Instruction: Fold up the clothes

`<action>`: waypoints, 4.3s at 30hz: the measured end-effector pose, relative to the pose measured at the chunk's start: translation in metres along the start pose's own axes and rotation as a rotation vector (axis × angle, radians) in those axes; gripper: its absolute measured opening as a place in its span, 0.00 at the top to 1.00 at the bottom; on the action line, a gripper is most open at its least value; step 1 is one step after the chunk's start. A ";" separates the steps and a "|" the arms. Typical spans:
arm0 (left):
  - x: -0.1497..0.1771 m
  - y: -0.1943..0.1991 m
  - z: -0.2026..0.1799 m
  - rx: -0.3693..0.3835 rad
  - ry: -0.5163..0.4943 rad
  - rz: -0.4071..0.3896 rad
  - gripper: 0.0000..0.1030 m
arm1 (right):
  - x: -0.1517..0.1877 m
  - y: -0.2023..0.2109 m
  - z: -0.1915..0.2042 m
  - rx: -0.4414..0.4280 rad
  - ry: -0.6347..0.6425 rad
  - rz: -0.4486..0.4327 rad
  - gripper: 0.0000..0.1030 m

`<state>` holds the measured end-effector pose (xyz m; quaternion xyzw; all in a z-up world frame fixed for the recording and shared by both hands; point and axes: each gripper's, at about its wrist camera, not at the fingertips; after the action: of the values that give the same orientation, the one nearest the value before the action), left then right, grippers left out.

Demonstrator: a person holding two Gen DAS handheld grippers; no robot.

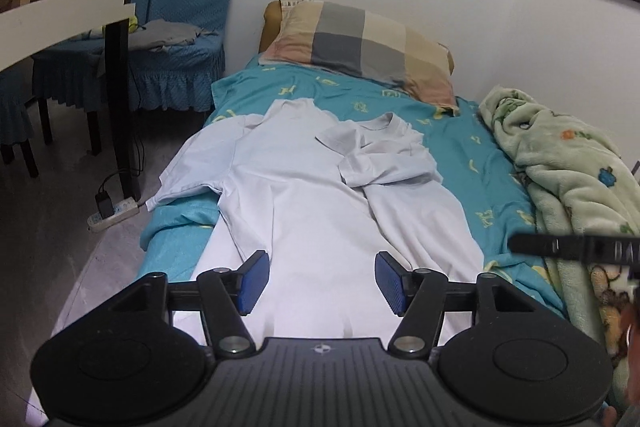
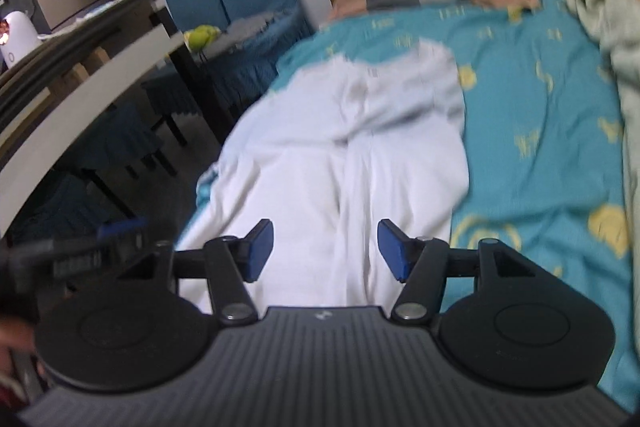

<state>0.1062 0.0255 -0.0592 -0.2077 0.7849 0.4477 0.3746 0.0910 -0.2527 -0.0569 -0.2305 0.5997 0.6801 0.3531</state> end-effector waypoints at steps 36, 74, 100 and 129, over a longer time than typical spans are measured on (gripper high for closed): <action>-0.045 -0.074 0.178 -0.100 0.670 -0.155 0.09 | 0.008 -0.046 -0.035 0.061 -0.202 -0.004 0.16; -0.182 -0.187 0.128 -0.125 0.029 -0.162 0.95 | -0.002 -0.077 -0.052 0.046 -0.366 0.070 0.16; -0.087 -0.203 -0.040 0.069 -0.127 0.068 0.52 | -0.012 -0.074 -0.113 0.040 -0.442 -0.084 0.16; -0.037 -0.078 0.050 0.132 0.021 0.062 0.49 | -0.075 -0.209 0.073 0.047 0.245 -0.135 0.35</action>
<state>0.2011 0.0279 -0.0897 -0.1628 0.8228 0.4040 0.3652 0.3049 -0.1902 -0.1253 -0.3432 0.6372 0.6074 0.3274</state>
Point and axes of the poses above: each gripper's, at about its wrist camera, not at the fingertips, and y roughly against the way its jaws point, z to its left, x to its underside, and after that the axes turned 12 degrees about x, right-handed
